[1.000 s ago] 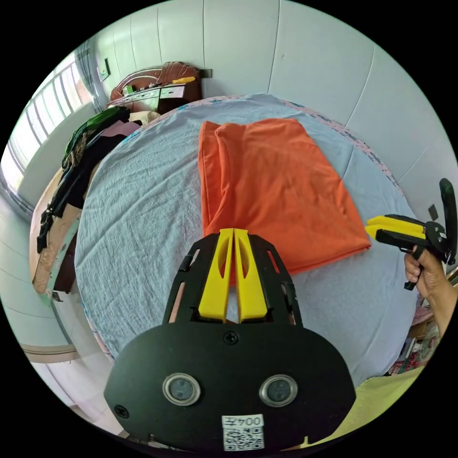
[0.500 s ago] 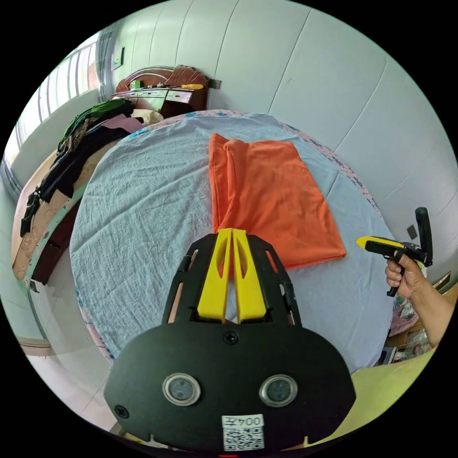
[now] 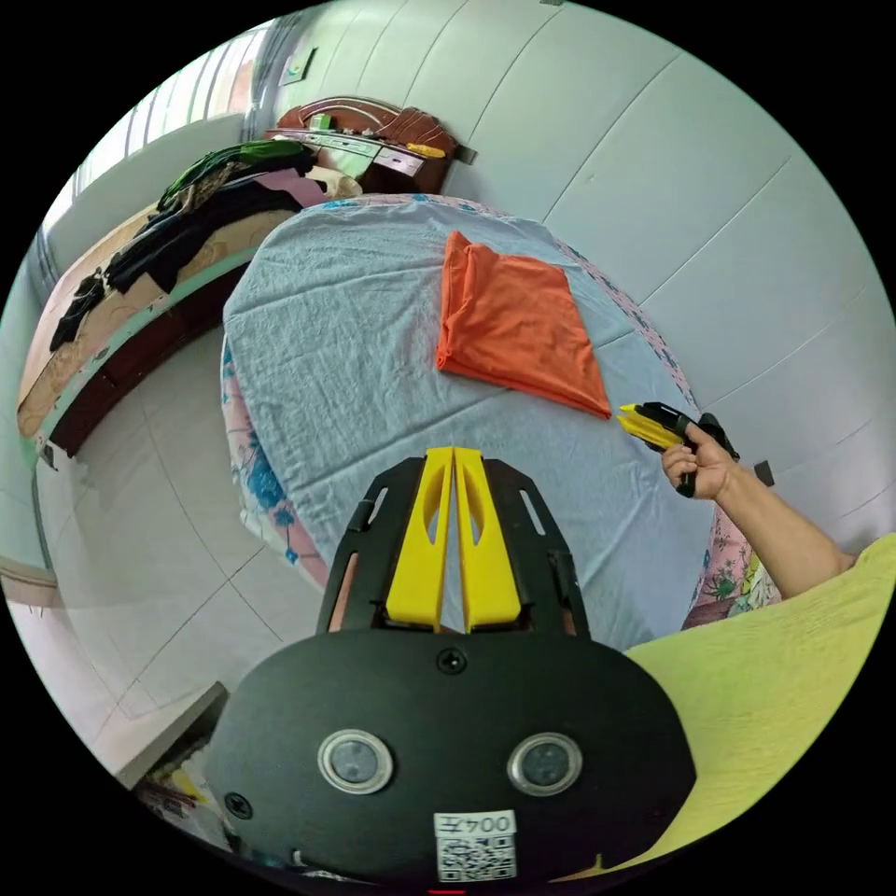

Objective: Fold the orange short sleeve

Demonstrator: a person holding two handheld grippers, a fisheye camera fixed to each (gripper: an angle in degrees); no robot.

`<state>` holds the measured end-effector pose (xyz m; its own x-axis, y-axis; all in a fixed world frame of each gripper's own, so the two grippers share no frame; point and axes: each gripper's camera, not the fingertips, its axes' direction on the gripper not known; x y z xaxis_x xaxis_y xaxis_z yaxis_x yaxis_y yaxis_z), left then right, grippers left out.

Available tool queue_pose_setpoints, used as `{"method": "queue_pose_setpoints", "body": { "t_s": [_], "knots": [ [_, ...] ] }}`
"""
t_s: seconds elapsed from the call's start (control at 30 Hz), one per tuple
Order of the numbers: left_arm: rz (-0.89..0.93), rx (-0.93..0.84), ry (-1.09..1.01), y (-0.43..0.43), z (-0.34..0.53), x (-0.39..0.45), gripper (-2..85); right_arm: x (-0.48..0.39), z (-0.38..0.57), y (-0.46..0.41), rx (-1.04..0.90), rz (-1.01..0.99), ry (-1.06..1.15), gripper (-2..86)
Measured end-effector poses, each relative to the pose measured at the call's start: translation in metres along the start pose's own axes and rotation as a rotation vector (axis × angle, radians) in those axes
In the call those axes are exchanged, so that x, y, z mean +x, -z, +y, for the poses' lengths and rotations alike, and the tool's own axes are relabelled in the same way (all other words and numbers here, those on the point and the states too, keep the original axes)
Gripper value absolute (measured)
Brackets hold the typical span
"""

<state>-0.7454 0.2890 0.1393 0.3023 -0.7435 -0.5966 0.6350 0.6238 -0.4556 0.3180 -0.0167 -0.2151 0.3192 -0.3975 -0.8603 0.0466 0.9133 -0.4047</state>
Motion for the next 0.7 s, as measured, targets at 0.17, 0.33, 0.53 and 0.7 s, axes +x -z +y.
{"method": "queue_pose_setpoints", "body": {
  "t_s": [0.17, 0.33, 0.53, 0.7],
  "knots": [
    [0.002, 0.01, 0.114, 0.044, 0.047, -0.003, 0.3, -0.062, 0.037, -0.014, 0.071, 0.475, 0.5, 5.9],
    [-0.043, 0.0, 0.152, 0.069, 0.076, 0.003, 0.2, -0.092, 0.078, -0.057, 0.08, 0.733, 0.856, 6.3],
    [-0.087, -0.011, 0.179, 0.09, 0.097, 0.009, 0.2, -0.095, 0.098, -0.093, 0.074, 0.858, 0.938, 6.3],
    [-0.11, -0.003, 0.186, 0.1, 0.105, 0.014, 0.2, -0.1, 0.104, -0.103, 0.104, 0.852, 0.952, 5.1]
  ]
}}
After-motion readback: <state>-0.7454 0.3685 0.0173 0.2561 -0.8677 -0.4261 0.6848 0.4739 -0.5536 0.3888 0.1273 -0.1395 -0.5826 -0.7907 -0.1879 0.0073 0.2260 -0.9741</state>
